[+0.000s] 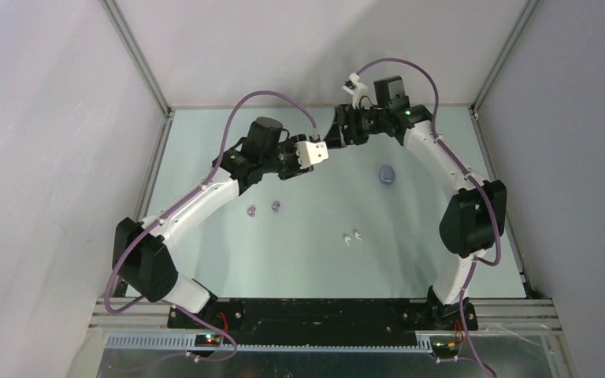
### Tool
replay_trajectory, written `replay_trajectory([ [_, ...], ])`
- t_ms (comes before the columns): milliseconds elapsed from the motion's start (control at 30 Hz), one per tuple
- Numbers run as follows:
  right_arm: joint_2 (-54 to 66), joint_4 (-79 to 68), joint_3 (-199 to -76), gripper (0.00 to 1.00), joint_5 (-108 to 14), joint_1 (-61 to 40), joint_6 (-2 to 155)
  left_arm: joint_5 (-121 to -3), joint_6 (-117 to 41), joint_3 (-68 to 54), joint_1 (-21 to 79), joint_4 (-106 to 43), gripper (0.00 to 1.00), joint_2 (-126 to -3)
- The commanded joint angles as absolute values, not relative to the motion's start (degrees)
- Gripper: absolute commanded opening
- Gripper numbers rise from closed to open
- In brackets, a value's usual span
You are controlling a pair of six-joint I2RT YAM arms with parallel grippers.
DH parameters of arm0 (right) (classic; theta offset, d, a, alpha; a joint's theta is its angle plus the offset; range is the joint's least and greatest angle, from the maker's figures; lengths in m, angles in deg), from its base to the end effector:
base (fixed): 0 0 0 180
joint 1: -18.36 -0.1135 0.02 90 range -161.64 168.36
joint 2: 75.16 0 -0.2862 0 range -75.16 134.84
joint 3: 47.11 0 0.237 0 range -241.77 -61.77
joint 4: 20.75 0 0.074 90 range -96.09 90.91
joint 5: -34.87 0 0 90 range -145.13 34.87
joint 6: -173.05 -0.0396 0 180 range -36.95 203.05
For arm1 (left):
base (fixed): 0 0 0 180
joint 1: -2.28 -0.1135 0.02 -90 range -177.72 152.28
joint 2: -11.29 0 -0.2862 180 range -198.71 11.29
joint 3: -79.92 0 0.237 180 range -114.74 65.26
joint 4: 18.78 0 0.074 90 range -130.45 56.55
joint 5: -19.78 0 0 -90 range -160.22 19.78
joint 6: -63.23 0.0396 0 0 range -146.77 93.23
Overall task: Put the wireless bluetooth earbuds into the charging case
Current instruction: Pick up the charging case at the center of the board.
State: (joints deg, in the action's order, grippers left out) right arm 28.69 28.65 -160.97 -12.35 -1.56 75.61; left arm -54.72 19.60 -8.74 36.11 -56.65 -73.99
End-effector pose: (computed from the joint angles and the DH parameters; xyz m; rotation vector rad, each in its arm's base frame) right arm 0.3684 0.1621 0.3672 -0.6514 2.1668 1.0955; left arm 0.2645 -0.1900 0.3492 1.5007 1.5434 -0.1671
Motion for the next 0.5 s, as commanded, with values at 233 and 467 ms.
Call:
replay_trajectory([
  [233, 32.46, 26.75, -166.42, 0.76, -4.40, -5.90, 76.62, -52.25, 16.04, -12.72, 35.70, -54.88, 0.33, -71.57],
  [467, 34.26, 26.49, -167.36, 0.67, -2.88, -6.40, 76.86, -52.40, 15.46, -13.20, 35.82, -53.62, 0.33, -71.00],
])
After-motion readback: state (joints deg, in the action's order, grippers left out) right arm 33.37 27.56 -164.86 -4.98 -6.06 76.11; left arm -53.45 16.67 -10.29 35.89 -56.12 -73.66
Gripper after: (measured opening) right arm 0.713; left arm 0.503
